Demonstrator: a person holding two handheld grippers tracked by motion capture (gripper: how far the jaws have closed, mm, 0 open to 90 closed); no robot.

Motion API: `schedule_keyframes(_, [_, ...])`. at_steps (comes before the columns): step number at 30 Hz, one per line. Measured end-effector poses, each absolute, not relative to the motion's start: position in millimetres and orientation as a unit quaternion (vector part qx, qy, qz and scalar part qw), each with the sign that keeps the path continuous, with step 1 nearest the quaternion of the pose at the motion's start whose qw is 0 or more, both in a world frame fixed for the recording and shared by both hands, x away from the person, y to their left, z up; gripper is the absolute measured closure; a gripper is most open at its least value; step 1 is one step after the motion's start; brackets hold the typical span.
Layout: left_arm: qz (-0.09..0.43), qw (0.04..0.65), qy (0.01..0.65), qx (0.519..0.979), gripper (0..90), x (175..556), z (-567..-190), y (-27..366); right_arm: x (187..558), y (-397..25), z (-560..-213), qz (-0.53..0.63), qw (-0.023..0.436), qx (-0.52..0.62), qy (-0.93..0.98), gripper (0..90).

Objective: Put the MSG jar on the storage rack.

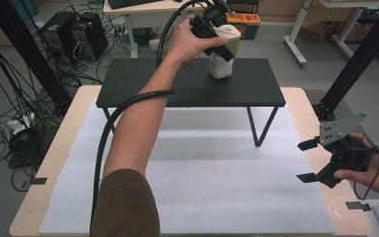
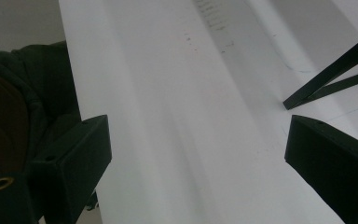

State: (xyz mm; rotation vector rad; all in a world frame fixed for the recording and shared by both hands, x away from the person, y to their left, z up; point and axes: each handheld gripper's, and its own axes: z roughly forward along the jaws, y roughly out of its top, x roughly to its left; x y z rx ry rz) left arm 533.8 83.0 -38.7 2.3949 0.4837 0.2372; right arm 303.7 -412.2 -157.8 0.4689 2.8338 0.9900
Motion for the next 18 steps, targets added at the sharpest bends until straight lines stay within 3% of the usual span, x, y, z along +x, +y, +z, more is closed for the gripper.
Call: schedule_keyframes(18, [0.081,0.354,0.196,0.911,29.3,537,-53,92,306,-414,-160,0.327,0.051,0.154,0.931,7.0])
